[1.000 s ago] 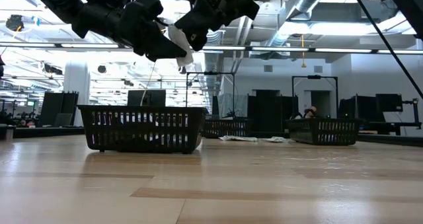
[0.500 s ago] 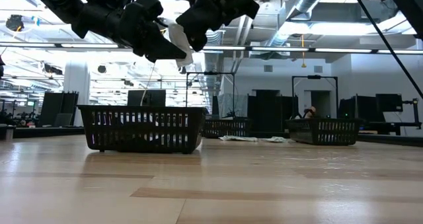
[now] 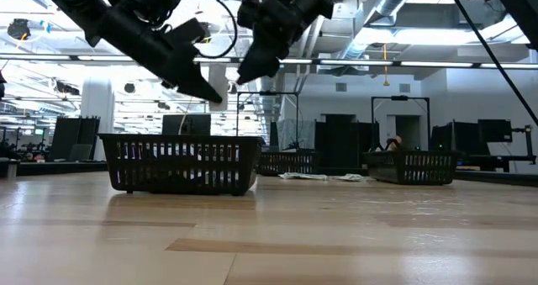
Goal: Pick & Place First Aid Supplies
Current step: Put the green bandage into the left black bin
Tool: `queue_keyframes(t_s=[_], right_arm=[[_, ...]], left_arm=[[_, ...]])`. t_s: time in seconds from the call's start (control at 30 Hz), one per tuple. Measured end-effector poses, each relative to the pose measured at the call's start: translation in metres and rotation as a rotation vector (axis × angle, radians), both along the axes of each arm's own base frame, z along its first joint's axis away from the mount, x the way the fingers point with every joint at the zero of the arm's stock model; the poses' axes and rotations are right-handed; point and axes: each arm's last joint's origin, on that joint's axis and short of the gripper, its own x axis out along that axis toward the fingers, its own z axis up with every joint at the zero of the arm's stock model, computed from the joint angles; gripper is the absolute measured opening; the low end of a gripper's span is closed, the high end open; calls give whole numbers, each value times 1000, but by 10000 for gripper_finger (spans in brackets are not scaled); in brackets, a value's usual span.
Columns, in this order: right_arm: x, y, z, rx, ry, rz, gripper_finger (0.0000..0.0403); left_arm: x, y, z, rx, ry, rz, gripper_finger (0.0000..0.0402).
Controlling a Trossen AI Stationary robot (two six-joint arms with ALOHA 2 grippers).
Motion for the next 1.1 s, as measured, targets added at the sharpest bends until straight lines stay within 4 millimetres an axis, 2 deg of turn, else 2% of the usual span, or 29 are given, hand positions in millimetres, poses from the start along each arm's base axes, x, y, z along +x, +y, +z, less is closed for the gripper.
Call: queue_keyframes(t_s=[0.2, 0.4, 0.63, 0.87, 1.1], right_arm=[[-5, -2, -4, -44, 76, -37, 208], [-7, -4, -5, -39, 92, -45, 192], [-7, -5, -5, -39, 90, -45, 172], [-11, -3, -8, -28, 142, -43, 157], [-16, -2, -10, -16, 196, -42, 155]], left_arm=[[-7, 12, -5, -21, 23, 286, 7], [-20, 34, -18, -243, 44, 472, 7], [-36, 61, -31, -581, 51, 408, 7], [-41, 69, -34, -589, 41, 452, 13], [-40, 67, -33, -583, 40, 447, 65]])
